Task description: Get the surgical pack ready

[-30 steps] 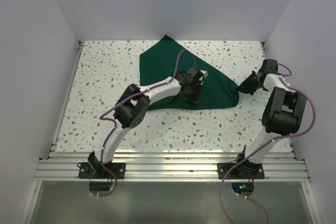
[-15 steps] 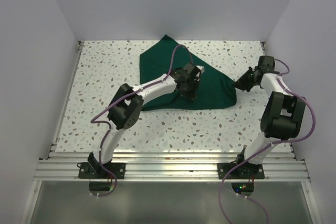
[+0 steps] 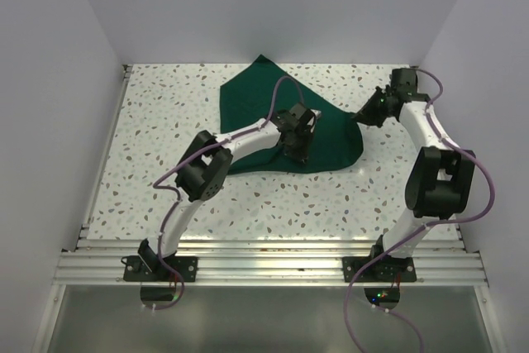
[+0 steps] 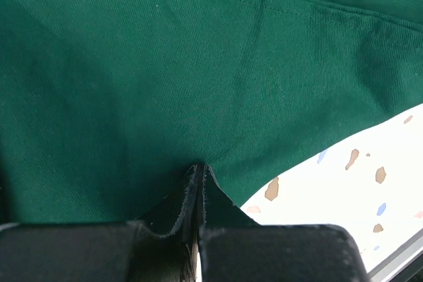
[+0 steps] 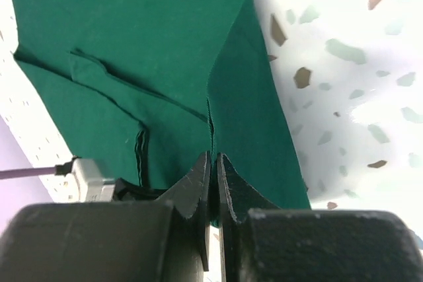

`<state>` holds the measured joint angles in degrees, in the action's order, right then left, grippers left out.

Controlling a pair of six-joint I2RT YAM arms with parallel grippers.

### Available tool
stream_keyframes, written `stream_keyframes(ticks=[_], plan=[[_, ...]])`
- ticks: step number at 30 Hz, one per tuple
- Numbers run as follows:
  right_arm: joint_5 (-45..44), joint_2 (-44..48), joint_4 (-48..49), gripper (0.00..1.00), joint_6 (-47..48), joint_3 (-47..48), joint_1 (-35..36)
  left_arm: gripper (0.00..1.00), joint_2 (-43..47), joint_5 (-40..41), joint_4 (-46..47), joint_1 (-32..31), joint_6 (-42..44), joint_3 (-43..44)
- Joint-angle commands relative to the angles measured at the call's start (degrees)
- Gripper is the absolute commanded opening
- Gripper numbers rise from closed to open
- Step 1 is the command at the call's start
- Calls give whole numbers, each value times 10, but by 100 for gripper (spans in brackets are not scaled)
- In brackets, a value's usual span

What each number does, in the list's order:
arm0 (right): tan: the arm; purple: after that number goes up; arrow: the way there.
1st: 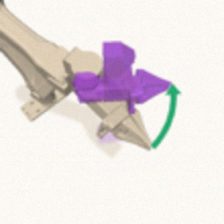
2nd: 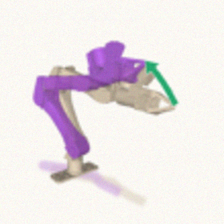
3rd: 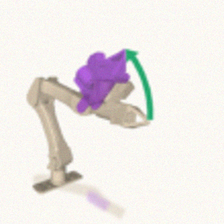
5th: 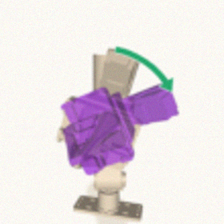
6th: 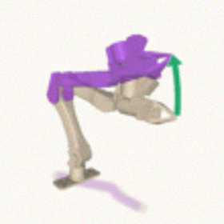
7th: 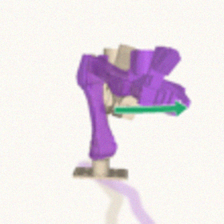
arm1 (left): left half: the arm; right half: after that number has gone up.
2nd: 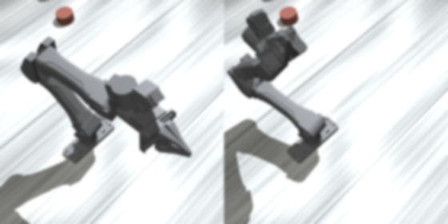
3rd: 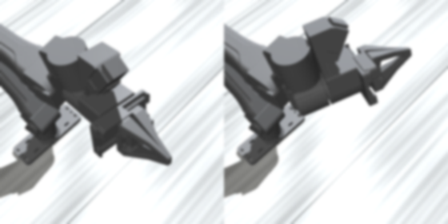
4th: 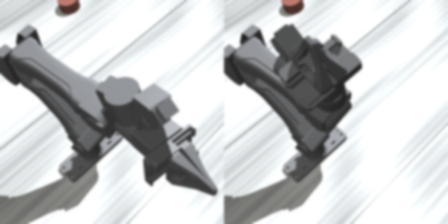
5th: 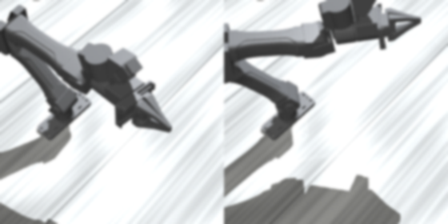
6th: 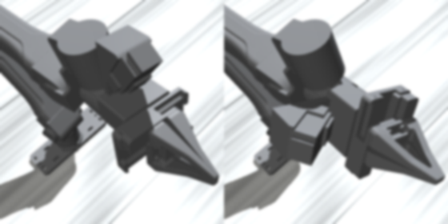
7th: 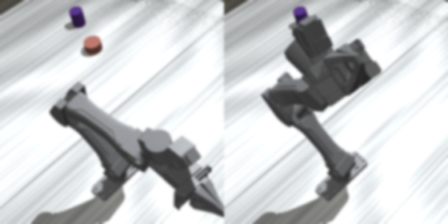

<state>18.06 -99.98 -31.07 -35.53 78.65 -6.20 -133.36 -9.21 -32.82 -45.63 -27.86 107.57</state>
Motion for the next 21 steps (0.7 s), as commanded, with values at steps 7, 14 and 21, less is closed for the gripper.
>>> stream_keyframes(ticks=[7,14,21], plan=[[-28,3,-56,0,7,118,86,0,66,-38,14,36,10,-24],[-33,-28,-71,0,-20,227,151,5,240,-81,13,103,-11,-89],[-48,-111,-70,0,-50,341,246,5,397,-48,13,238,-12,-317]])
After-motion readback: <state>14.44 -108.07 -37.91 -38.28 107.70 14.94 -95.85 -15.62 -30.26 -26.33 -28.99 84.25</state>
